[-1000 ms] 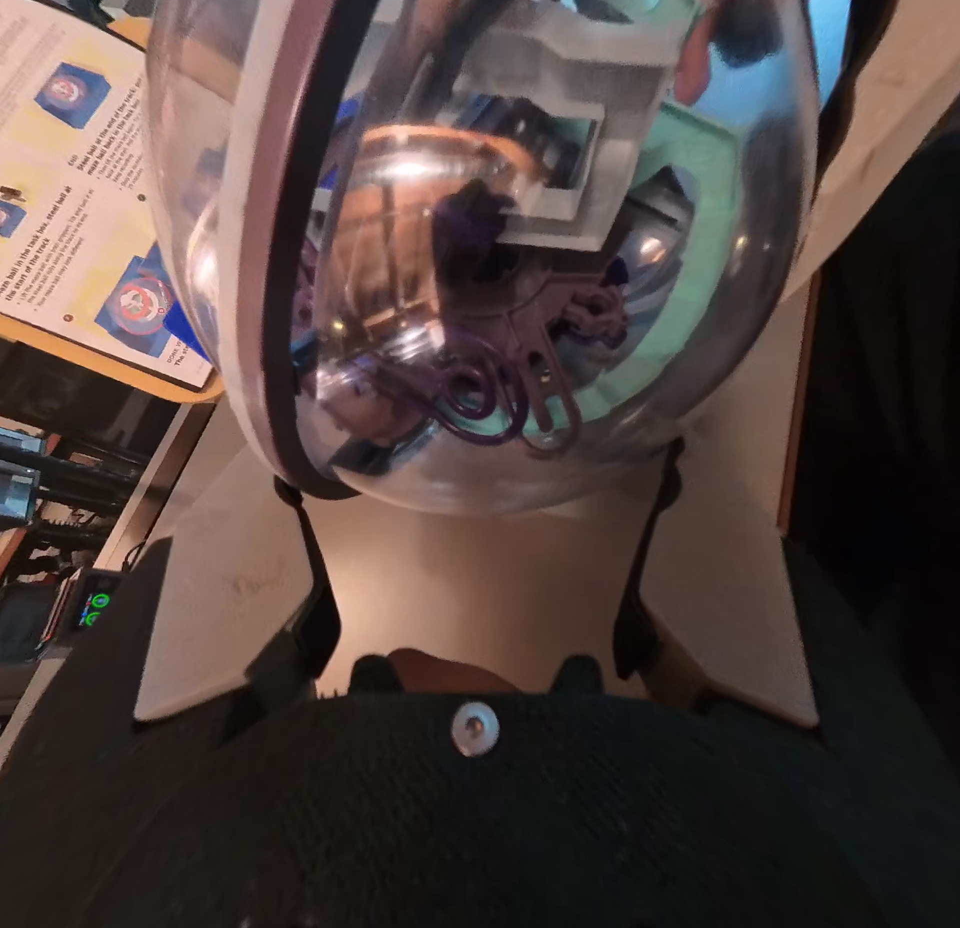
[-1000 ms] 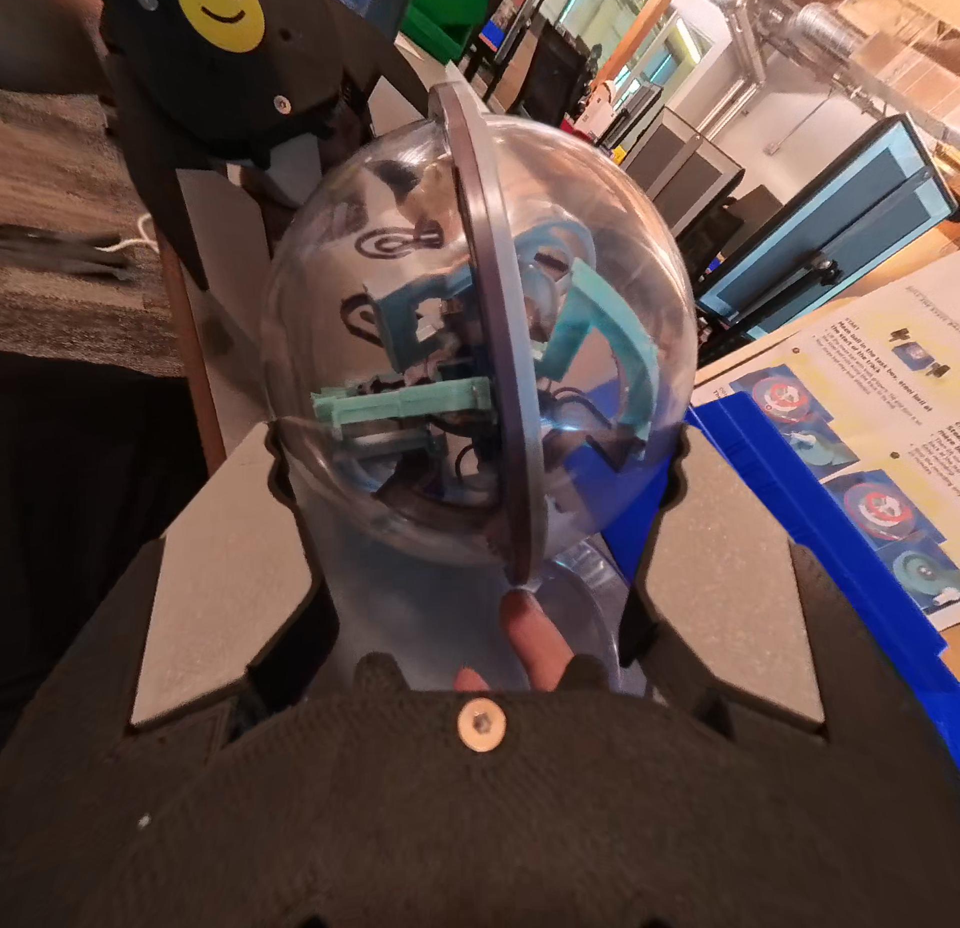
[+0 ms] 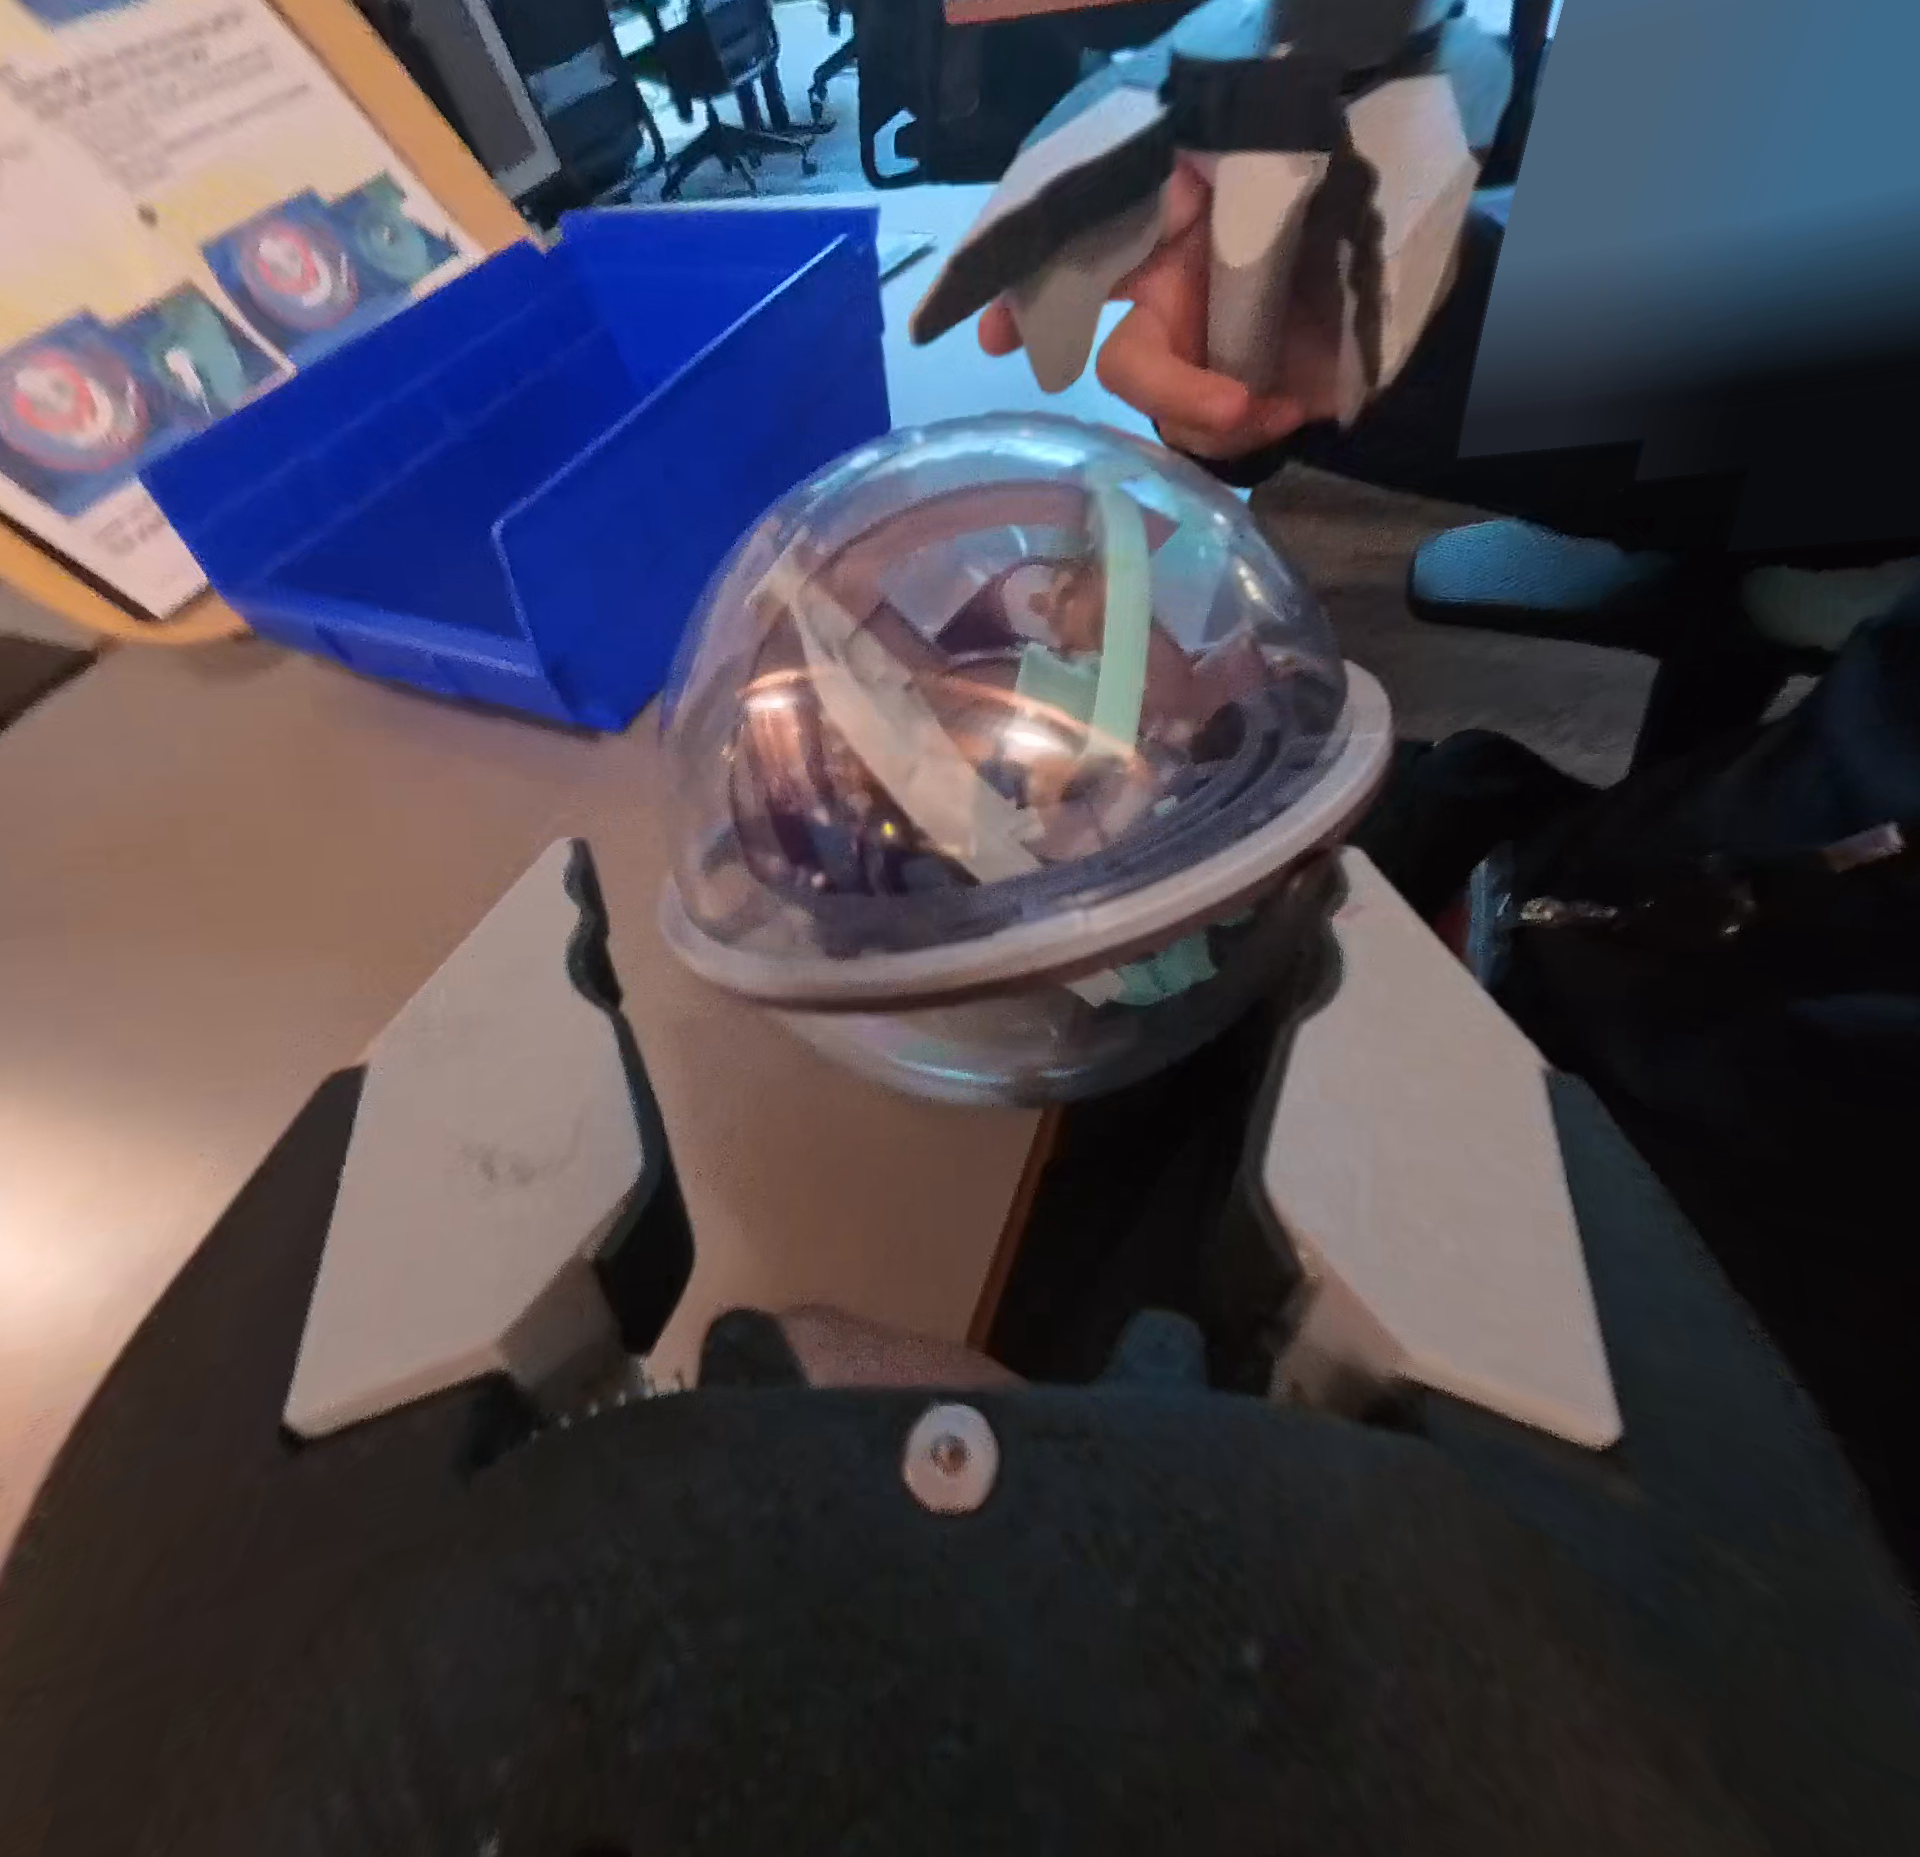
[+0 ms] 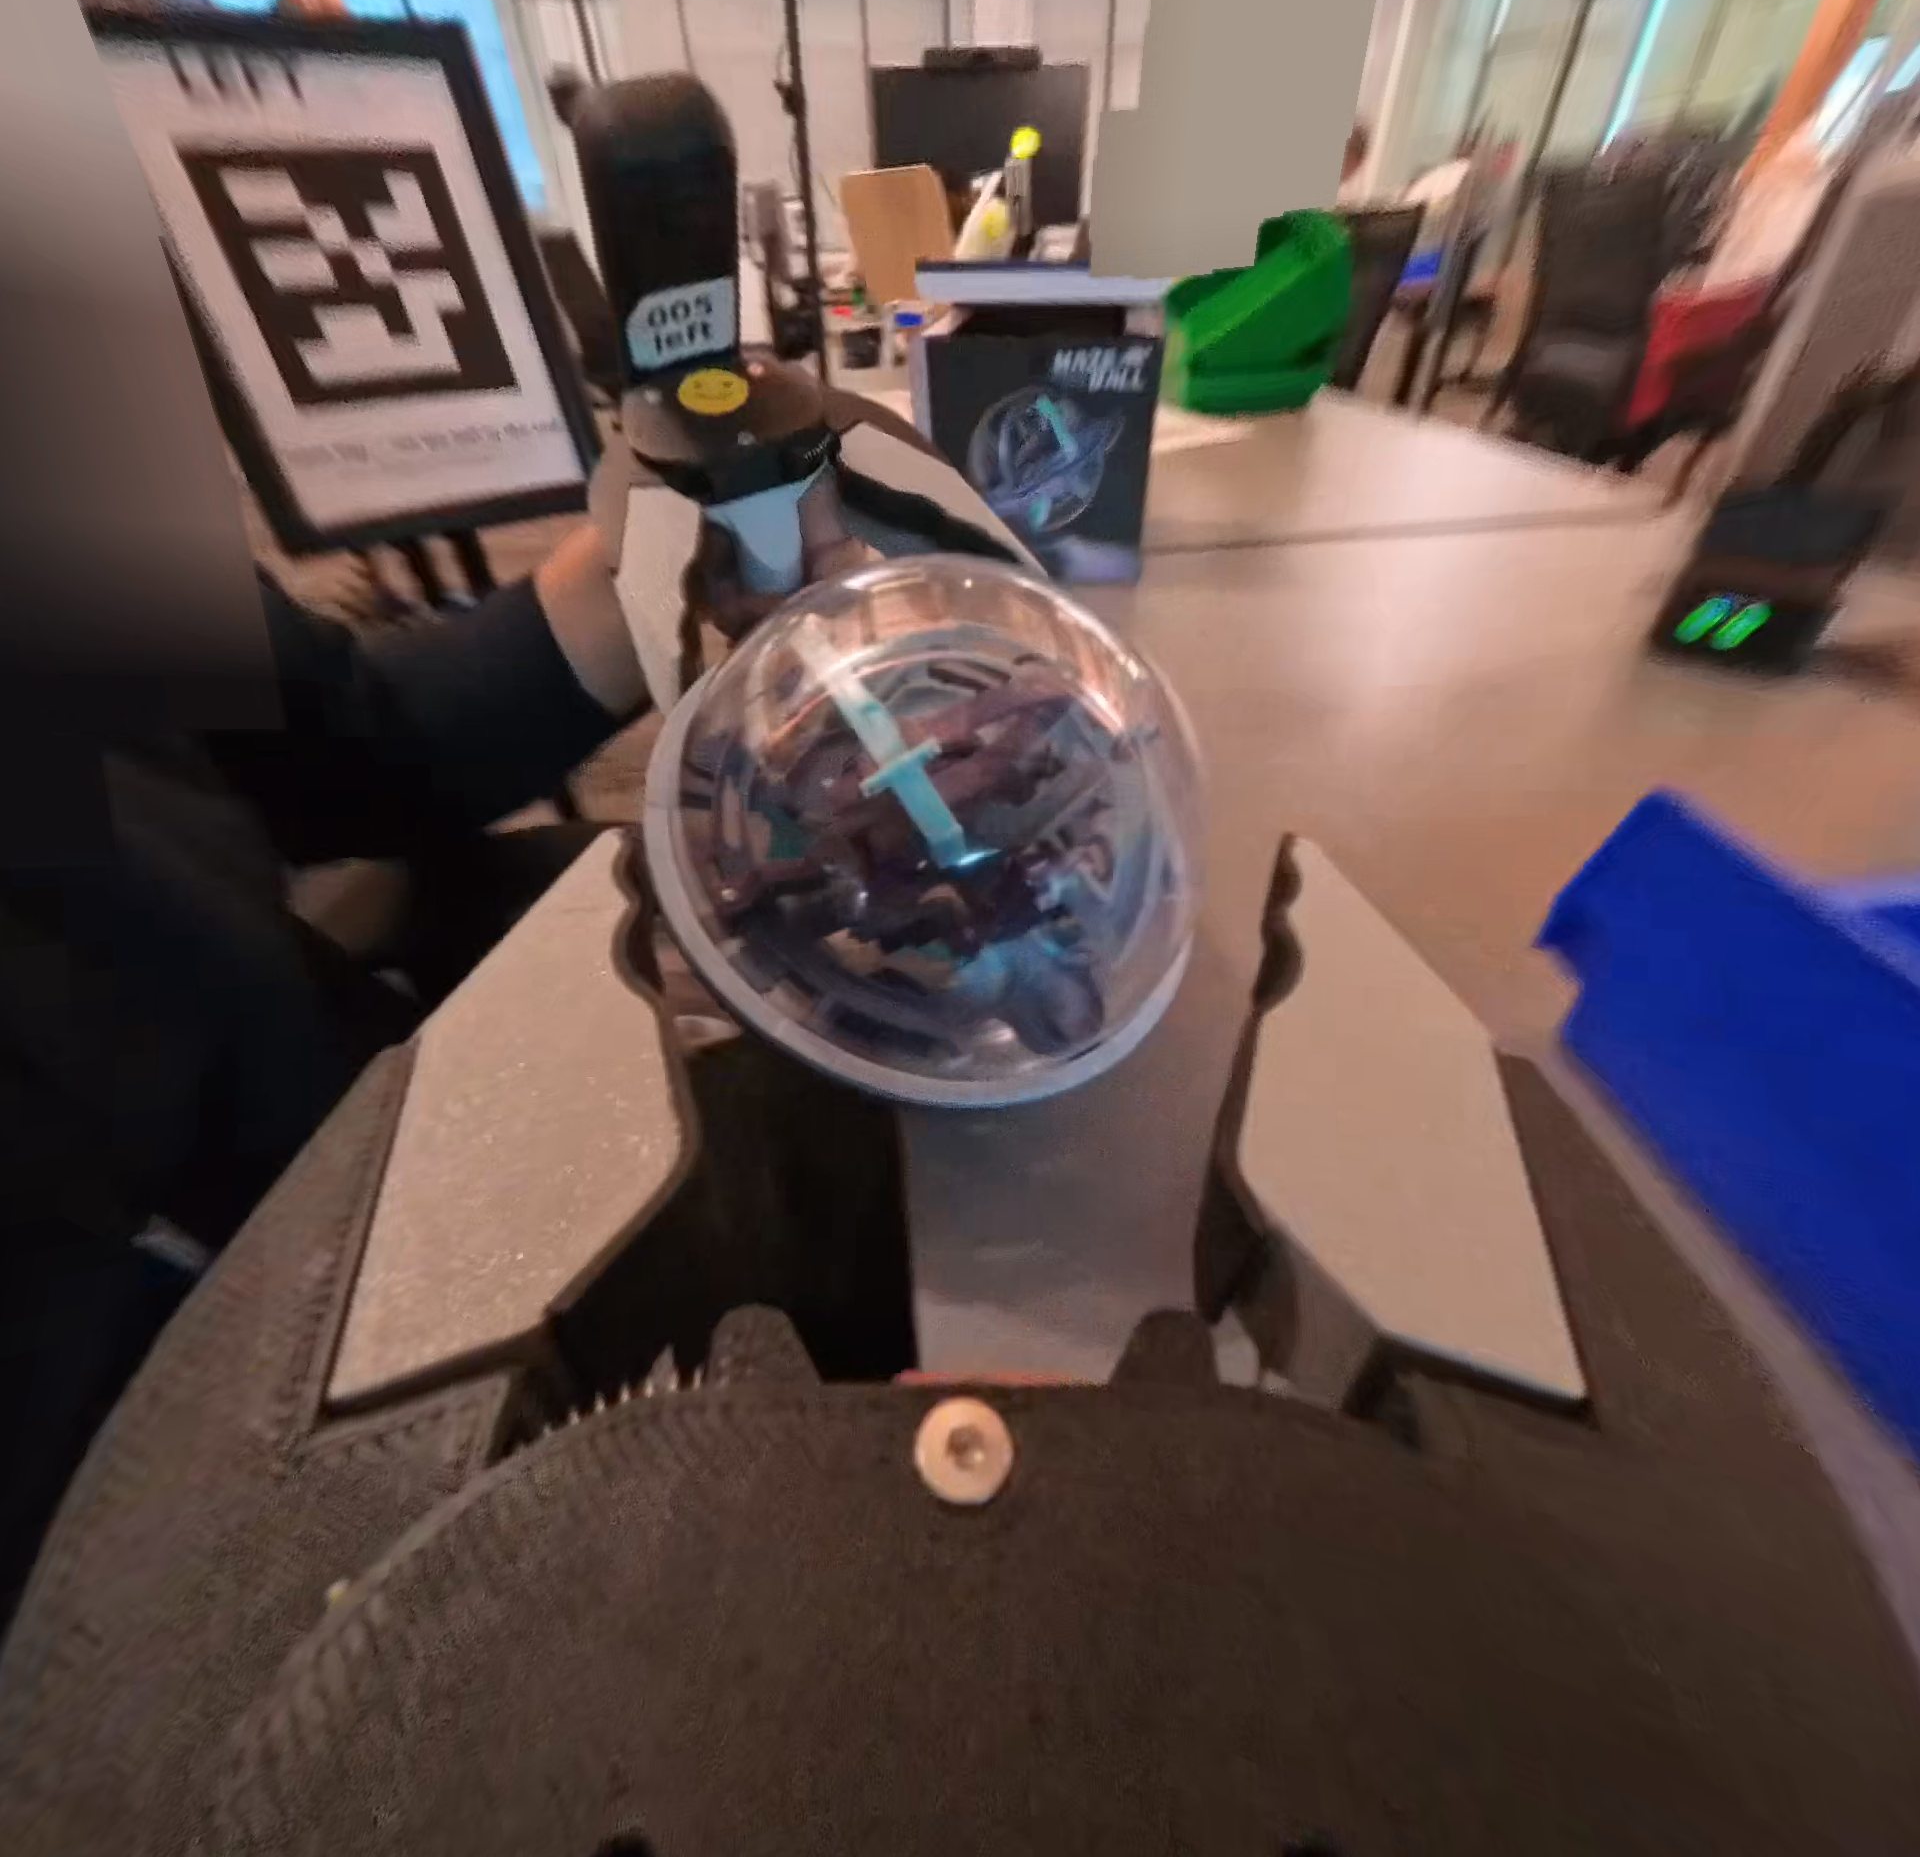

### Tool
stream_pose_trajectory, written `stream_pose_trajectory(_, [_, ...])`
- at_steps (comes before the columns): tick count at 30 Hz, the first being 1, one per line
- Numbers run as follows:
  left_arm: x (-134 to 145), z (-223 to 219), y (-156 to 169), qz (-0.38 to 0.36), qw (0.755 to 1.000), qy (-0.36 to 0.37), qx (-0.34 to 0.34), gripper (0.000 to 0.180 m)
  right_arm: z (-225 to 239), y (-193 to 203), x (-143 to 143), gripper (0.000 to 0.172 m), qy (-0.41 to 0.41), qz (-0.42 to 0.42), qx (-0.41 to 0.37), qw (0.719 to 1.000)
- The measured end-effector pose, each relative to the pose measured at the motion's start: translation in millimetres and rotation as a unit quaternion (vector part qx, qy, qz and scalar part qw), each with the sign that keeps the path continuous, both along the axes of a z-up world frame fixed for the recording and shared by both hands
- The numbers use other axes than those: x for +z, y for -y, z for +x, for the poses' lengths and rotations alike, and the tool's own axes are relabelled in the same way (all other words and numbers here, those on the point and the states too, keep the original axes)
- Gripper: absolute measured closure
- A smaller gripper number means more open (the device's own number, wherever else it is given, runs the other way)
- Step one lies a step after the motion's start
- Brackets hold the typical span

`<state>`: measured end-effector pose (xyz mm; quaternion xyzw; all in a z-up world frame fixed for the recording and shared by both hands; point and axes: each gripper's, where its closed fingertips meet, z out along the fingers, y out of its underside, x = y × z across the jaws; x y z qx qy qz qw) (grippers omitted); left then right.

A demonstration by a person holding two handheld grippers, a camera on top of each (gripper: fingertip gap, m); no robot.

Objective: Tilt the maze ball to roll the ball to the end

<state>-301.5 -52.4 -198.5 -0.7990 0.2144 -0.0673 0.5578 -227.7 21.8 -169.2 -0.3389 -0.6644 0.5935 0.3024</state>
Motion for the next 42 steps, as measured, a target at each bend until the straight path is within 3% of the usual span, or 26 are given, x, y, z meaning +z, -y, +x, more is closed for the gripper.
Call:
stream_pose_trajectory(1, [-3.4, -0.7, -0.2, -0.006, 1.0, 0.02, 0.008, 0.055, -1.9, -2.8, -4.9, 0.054, 0.036, -0.04, 0.017, 0.998])
stream_pose_trajectory(3, [-18.6, -0.8, -0.1, -0.021, 1.0, 0.013, 0.016, 0.062, -6.2, -0.5, -22.6, 0.056, 0.093, -0.076, 0.053, 0.991])
stream_pose_trajectory(6, [-46.4, -5.3, -0.7, -0.057, 0.998, -0.033, 0.024, 0.058, -19.8, -1.5, -56.1, 0.049, 0.146, -0.084, 0.061, 0.984])
stream_pose_trajectory(8, [-53.7, -5.2, -4.8, -0.066, 0.997, -0.025, 0.027, 0.063, -22.0, 2.8, -61.0, 0.05, 0.167, -0.108, 0.079, 0.977])
stream_pose_trajectory(13, [-68.5, -9.3, -13.4, -0.078, 0.996, -0.022, 0.028, 0.043, -16.5, 10.2, -60.6, 0.049, 0.133, -0.008, 0.054, 0.99])
stream_pose_trajectory(16, [-77.1, -35.1, -14.6, -0.08, 0.993, -0.043, 0.073, 0.058, -13.4, 3.8, -56.3, 0.056, 0.107, 0.034, 0.028, 0.993])
stream_pose_trajectory(19, [-73.4, -50.7, -10.5, -0.076, 0.992, -0.021, 0.097, 0.067, -9.2, -0.5, -50.6, 0.064, 0.106, 0.018, 0.029, 0.994])
stream_pose_trajectory(26, [-41.9, -26.6, -0.9, -0.02, 1.0, 0.009, 0.011, 0.067, -14.1, -15.0, -54.1, 0.06, 0.105, 0.057, -0.001, 0.993])
stream_pose_trajectory(31, [-46.9, -35.4, -10.0, -0.024, 0.999, 0.022, 0.021, 0.065, -25.5, -47.6, -53.3, 0.05, 0.096, 0.046, -0.019, 0.994])
stream_pose_trajectory(35, [-58.1, -37.2, -20.6, -0.028, 0.999, 0.0, 0.024, 0.059, -33.9, -44.0, -55.0, 0.049, 0.084, 0.048, 0.019, 0.995])
stream_pose_trajectory(42, [-47.5, -35.9, -42.4, 0.009, 1.0, 0.019, 0.005, 0.058, -54.4, -36.7, -64.7, 0.052, 0.09, 0.069, 0.055, 0.992])
